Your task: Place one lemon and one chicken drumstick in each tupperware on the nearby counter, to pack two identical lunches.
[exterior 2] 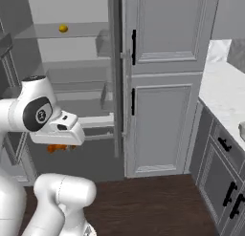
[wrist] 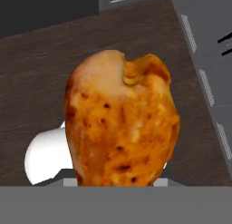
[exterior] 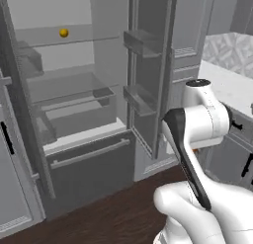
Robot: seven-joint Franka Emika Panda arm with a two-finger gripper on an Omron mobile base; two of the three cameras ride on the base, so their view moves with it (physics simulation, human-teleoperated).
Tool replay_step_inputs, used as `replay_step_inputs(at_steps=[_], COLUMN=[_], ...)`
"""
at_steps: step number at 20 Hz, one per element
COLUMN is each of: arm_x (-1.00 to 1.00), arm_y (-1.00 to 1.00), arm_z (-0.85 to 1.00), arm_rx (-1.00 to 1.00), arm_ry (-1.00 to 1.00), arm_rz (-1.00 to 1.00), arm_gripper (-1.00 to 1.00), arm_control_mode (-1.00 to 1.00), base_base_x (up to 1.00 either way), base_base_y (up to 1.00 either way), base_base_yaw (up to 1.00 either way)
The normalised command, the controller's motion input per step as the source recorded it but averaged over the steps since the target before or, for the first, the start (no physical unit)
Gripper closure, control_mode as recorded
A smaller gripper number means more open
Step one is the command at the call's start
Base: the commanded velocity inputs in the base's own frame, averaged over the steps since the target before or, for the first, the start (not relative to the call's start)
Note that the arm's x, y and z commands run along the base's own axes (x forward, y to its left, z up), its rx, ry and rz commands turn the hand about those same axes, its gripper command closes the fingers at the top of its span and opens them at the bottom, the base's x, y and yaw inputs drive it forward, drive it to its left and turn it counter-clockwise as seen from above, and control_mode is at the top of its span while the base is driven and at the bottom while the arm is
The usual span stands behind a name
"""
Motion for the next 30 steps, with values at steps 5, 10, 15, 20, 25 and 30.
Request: replay_step_inputs(at_steps=[5, 10, 15, 20, 25, 30], arm_x=[0.0, 0.0, 0.0, 0.0, 0.0, 0.0], arm_y=[0.0, 0.0, 0.0, 0.0, 0.0, 0.0], arm_z=[0.0, 0.0, 0.0, 0.0, 0.0, 0.0], arm_rx=[0.0, 0.0, 0.0, 0.0, 0.0, 0.0], arm_ry=[0.0, 0.0, 0.0, 0.0, 0.0, 0.0], arm_rz=[0.0, 0.0, 0.0, 0.0, 0.0, 0.0], arm_gripper=[1.0, 1.0, 1.0, 1.0, 1.0, 1.0], arm_control_mode=[1.0, 1.0, 1.0, 1.0, 1.0, 1.0], base_base_x=[-0.25, 0.02, 0.0, 0.4, 0.97, 0.52], base_base_y=[-0.2, -0.24, -0.31, -0.58, -0.67, -0.77], base_base_yaw=[-0.74, -0.87, -0.87, -0.65, -0.03, -0.09])
